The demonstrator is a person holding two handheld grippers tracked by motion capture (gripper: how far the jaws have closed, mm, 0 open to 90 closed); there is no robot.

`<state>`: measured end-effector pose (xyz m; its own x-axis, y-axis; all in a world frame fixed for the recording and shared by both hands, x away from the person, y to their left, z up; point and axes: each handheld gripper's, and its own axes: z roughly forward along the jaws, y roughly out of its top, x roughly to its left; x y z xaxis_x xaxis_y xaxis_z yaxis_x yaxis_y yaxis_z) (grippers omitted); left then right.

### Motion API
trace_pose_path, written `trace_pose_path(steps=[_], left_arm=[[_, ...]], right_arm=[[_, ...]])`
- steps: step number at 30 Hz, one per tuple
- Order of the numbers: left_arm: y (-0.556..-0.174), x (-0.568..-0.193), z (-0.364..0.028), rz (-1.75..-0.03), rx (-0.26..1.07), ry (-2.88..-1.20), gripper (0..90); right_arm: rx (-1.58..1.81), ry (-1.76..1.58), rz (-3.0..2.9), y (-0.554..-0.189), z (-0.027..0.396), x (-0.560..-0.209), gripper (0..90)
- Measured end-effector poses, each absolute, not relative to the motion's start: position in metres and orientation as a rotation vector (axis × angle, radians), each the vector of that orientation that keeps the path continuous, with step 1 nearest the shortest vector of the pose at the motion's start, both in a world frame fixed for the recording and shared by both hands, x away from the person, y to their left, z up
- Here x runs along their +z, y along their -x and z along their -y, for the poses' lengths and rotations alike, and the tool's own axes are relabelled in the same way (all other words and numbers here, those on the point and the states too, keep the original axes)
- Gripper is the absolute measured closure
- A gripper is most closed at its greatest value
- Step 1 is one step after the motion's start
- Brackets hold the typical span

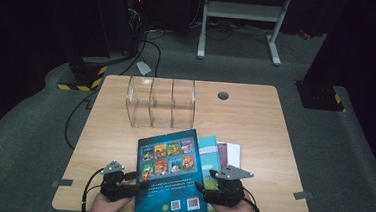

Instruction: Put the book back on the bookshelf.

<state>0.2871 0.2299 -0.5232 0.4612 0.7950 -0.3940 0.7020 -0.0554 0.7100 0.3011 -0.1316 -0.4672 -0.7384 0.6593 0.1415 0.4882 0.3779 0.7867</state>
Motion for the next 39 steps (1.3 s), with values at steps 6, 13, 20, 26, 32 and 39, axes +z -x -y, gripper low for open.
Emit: trace_pose_path(steps=[6, 13, 20, 26, 32, 39], left_arm=[[-0.288, -0.519, -0.217, -1.238, 0.213, -1.808, 30.3], [-0.29, -0.517, -0.208, -1.205, 0.226, -1.813, 32.5], [-0.295, -0.513, -0.192, -1.17, 0.209, -1.827, 32.4], [-0.301, -0.511, -0.182, -1.141, 0.201, -1.843, 32.6], [-0.306, -0.509, -0.175, -1.136, 0.197, -1.845, 33.2], [-0.318, -0.505, -0.161, -1.119, 0.191, -1.86, 34.3]], right_arm=[[1.295, -1.036, -2.431, -0.3, 0.133, -0.468, 31.4], [1.299, -1.034, -2.423, -0.3, 0.134, -0.468, 31.6], [1.29, -1.082, -2.375, -0.302, 0.144, -0.465, 31.1], [1.296, -1.116, -2.342, -0.303, 0.155, -0.463, 31.9], [1.269, -1.14, -2.328, -0.304, 0.161, -0.464, 31.5], [1.264, -1.185, -2.265, -0.305, 0.171, -0.462, 32.3]])
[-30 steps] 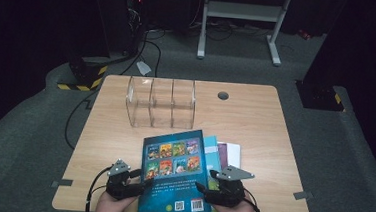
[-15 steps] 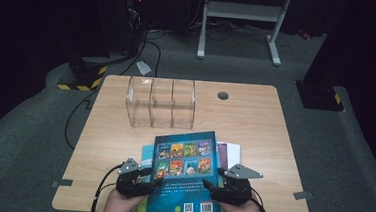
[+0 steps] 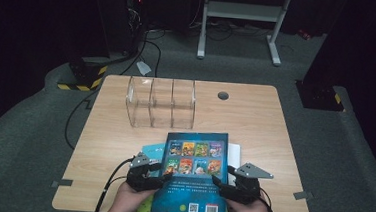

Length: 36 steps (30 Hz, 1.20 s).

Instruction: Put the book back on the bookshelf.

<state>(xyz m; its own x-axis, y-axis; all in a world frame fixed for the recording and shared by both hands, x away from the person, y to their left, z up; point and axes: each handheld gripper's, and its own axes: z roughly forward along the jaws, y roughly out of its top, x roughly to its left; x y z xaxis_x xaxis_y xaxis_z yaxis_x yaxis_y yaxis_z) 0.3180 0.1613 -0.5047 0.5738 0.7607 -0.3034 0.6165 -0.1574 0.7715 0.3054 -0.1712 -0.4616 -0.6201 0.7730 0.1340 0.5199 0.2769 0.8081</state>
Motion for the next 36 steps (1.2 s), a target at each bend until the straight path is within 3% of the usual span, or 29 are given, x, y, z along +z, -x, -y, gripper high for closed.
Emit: trace_pose_path(steps=[7, 15, 20, 36], left_arm=[[-0.316, -0.507, -0.164, -1.121, 0.179, -1.822, 37.8], [-0.304, -0.508, -0.167, -1.084, 0.182, -1.856, 29.8], [-0.302, -0.508, -0.167, -1.071, 0.178, -1.862, 29.3], [-0.301, -0.507, -0.163, -1.058, 0.185, -1.879, 31.8]], right_arm=[[1.244, -1.216, -2.277, -0.307, 0.175, -0.465, 30.0], [1.265, -1.243, -2.3, -0.304, 0.179, -0.469, 26.4], [1.272, -1.235, -2.343, -0.301, 0.174, -0.472, 19.4], [1.256, -1.272, -2.38, -0.301, 0.168, -0.47, 24.3]])
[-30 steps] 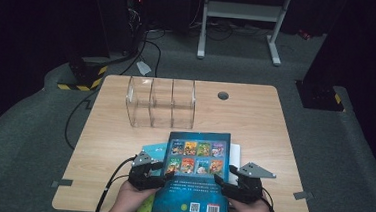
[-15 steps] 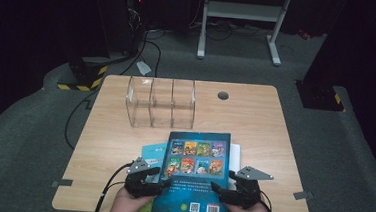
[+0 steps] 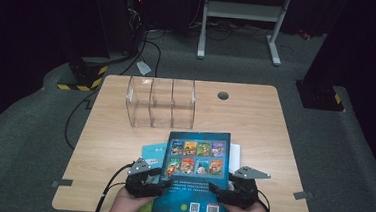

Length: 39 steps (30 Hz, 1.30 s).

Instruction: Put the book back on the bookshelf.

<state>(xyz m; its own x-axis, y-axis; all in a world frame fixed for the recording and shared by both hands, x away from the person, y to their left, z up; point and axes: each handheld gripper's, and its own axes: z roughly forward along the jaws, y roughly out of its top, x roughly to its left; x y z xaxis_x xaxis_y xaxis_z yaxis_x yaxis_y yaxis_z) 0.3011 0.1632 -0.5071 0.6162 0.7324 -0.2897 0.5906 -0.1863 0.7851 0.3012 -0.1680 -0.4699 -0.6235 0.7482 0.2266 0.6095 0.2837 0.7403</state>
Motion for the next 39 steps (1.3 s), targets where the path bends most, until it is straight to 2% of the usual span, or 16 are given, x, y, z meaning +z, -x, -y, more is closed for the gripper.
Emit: trace_pose_path(steps=[10, 13, 16, 18, 23, 27, 39], left_arm=[[-0.321, -0.506, -0.157, -1.08, 0.18, -1.854, 31.3], [-0.33, -0.501, -0.152, -1.076, 0.223, -1.885, 31.3], [-0.328, -0.502, -0.155, -1.09, 0.238, -1.865, 36.2], [-0.323, -0.505, -0.158, -1.102, 0.255, -1.841, 35.9], [-0.321, -0.506, -0.164, -1.125, 0.175, -1.842, 30.8], [-0.319, -0.508, -0.165, -1.109, 0.186, -1.838, 29.0], [-0.318, -0.509, -0.165, -1.073, 0.206, -1.848, 29.7]], right_arm=[[1.211, -1.291, -2.31, -0.324, 0.163, -0.46, 25.9], [1.193, -1.32, -2.317, -0.335, 0.163, -0.459, 25.8], [1.183, -1.335, -2.321, -0.341, 0.163, -0.461, 25.3], [1.195, -1.333, -2.323, -0.34, 0.166, -0.466, 25.5], [1.229, -1.273, -2.327, -0.328, 0.168, -0.468, 25.4], [1.271, -1.314, -2.335, -0.325, 0.171, -0.471, 24.0], [1.272, -1.322, -2.381, -0.328, 0.162, -0.474, 21.2]])
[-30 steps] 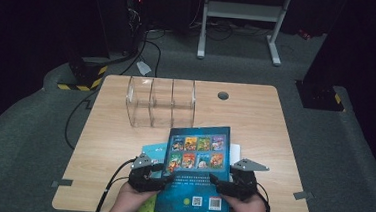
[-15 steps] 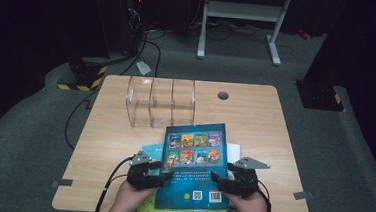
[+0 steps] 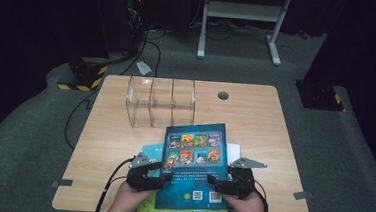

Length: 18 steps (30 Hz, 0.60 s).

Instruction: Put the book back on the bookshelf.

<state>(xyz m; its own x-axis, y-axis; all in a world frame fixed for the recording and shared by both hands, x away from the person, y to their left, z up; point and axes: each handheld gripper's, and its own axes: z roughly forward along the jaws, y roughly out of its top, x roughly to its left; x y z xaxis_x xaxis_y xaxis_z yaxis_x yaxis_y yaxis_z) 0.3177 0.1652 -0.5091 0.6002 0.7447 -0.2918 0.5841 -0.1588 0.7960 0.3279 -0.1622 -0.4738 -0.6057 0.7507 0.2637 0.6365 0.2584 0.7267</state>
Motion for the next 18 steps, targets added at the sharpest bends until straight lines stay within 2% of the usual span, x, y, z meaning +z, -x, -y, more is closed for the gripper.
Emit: trace_pose_path(steps=[18], left_arm=[[-0.319, -0.5096, -0.1653, -1.072, 0.197, -1.844, 31.1]], right_arm=[[1.315, -1.311, -2.323, -0.3178, 0.1714, -0.4649, 43.0]])
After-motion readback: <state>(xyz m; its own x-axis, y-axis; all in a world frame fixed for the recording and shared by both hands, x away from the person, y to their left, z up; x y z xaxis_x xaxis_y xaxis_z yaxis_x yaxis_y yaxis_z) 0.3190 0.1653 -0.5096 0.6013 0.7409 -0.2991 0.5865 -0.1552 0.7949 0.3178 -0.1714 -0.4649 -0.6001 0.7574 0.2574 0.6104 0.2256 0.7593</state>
